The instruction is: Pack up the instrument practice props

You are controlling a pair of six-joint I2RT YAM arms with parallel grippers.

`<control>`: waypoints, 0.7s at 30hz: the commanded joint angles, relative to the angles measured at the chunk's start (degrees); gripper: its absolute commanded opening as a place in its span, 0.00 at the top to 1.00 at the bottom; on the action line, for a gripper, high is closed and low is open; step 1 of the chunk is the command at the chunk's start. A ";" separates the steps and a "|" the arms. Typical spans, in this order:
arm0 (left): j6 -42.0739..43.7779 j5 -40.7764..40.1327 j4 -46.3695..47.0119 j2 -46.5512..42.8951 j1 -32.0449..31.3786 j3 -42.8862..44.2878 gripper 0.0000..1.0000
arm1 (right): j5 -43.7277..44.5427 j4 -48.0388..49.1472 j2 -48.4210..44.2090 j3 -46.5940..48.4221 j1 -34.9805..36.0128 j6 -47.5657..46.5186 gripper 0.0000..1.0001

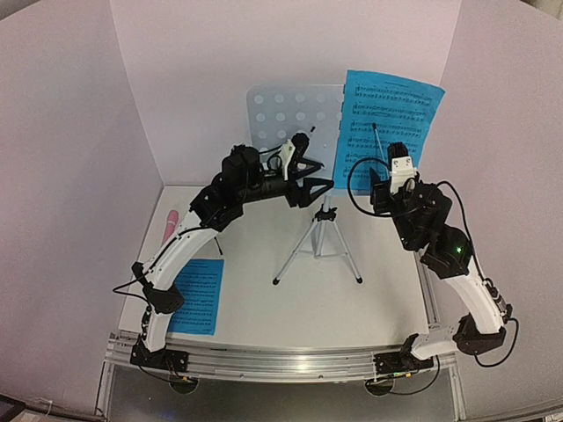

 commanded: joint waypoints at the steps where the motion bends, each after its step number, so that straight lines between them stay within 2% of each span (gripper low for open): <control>1: 0.88 -0.93 6.84 1.27 -1.53 0.76 0.29 | -2.88 2.09 -2.05 -0.21 -0.87 -2.05 0.40; 5: 1.03 -1.88 7.81 1.50 -1.54 -0.47 0.29 | -3.07 2.09 -1.36 -0.60 -0.95 -2.37 0.45; 8: 1.47 -2.05 8.23 1.42 -1.54 -1.12 0.29 | -1.76 2.09 -1.00 -2.21 -1.16 -2.43 0.45; 13: 3.43 -2.31 8.13 0.74 -1.54 -1.90 0.29 | -4.60 2.42 -3.63 -5.72 -2.56 -2.09 0.44; 21: 5.14 -2.27 8.43 0.60 -1.63 -2.37 0.29 | -16.25 3.08 -9.77 -11.41 -3.27 -3.88 0.37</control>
